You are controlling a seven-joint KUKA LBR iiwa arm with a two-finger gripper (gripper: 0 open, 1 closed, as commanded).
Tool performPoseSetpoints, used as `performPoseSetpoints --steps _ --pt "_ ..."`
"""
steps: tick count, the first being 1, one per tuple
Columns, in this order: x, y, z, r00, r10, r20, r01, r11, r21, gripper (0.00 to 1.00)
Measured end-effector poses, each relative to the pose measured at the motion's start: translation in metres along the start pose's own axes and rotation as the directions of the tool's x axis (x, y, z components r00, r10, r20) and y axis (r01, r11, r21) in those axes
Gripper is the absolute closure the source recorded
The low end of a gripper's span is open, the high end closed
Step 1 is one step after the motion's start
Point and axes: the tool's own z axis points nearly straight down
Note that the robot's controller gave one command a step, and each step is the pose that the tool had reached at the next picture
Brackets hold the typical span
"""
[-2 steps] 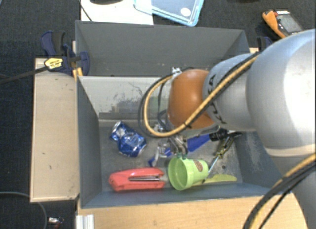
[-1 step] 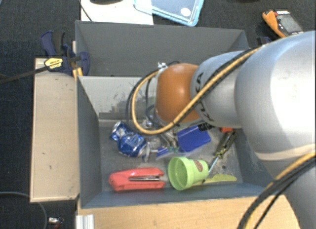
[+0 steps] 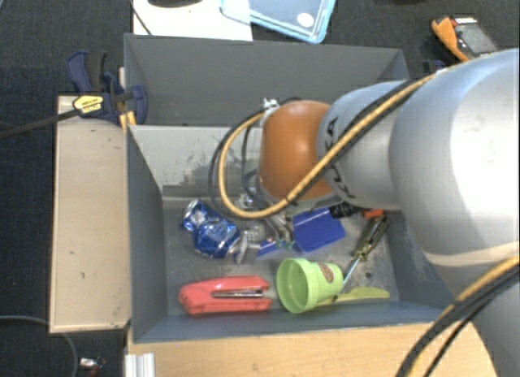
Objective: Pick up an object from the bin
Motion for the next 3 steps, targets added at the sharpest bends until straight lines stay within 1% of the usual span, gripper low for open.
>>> performPoseSetpoints --steps 1,2,3 --pt "-0.002 0.003 0.001 0.999 0.038 0.0 -0.038 0.999 0.001 0.0" --pt "0.012 0.018 -0.031 0.997 -0.072 0.001 0.072 0.997 0.0 0.0" --pt "-0.013 0.013 -0.071 1.0 -0.024 0.003 0.024 1.0 0.001 1.0"
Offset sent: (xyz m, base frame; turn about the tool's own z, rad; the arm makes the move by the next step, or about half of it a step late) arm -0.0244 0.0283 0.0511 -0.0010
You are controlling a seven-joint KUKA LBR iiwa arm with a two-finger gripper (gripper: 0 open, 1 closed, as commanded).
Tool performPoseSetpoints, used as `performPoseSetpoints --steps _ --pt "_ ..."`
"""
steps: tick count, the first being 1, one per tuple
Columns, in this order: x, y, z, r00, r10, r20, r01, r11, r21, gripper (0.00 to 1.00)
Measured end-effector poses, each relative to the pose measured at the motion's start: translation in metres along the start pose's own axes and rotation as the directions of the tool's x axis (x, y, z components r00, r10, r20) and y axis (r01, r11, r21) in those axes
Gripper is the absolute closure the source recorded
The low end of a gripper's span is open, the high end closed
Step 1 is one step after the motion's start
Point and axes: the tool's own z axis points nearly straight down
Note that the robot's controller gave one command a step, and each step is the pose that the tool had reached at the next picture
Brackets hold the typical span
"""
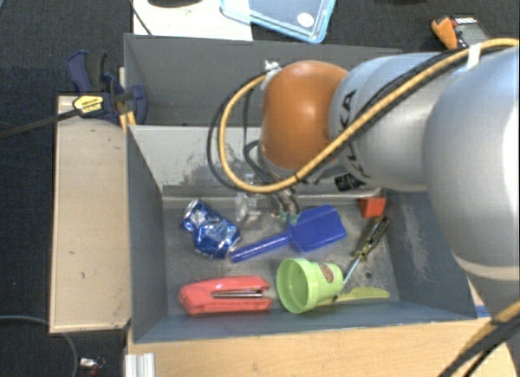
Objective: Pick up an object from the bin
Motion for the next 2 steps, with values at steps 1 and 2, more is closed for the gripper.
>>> performPoseSetpoints --steps 1,2 --pt "0.0 0.0 0.0 1.0 -0.001 0.0 0.001 1.0 0.0 1.0" --pt "-0.003 -0.011 0.017 0.999 -0.041 0.007 0.041 0.999 -0.003 1.0"
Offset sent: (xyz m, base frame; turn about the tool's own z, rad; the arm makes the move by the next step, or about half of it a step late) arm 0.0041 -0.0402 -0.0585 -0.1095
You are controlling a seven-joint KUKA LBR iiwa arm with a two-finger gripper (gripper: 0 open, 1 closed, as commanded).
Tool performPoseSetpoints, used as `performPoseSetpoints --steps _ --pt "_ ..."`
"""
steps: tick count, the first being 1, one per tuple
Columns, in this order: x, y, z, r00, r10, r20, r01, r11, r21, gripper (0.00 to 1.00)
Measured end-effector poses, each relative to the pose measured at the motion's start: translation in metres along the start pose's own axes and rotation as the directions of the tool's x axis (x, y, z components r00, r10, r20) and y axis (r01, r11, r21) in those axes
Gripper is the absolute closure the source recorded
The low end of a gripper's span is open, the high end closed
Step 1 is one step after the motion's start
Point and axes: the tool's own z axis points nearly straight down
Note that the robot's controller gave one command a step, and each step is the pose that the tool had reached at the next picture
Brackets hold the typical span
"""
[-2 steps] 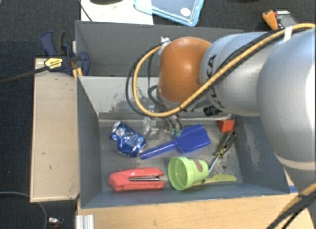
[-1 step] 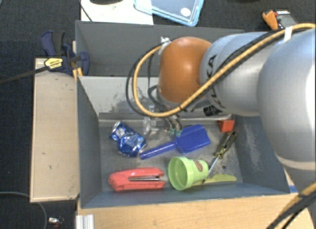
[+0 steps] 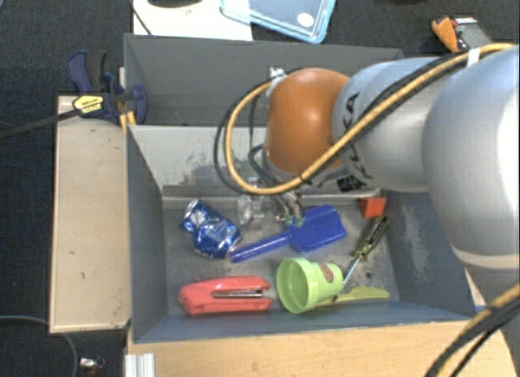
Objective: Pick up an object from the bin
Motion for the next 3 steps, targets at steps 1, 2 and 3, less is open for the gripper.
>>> performPoseSetpoints --steps 1,2,3 --pt "0.006 -0.007 0.024 0.996 -0.086 -0.002 0.086 0.996 0.004 1.0" --pt "0.011 0.016 0.004 0.923 -0.386 -0.005 0.386 0.923 0.002 1.0" --pt "-0.003 0.023 0.023 0.921 -0.389 0.001 0.389 0.921 0.002 1.0"
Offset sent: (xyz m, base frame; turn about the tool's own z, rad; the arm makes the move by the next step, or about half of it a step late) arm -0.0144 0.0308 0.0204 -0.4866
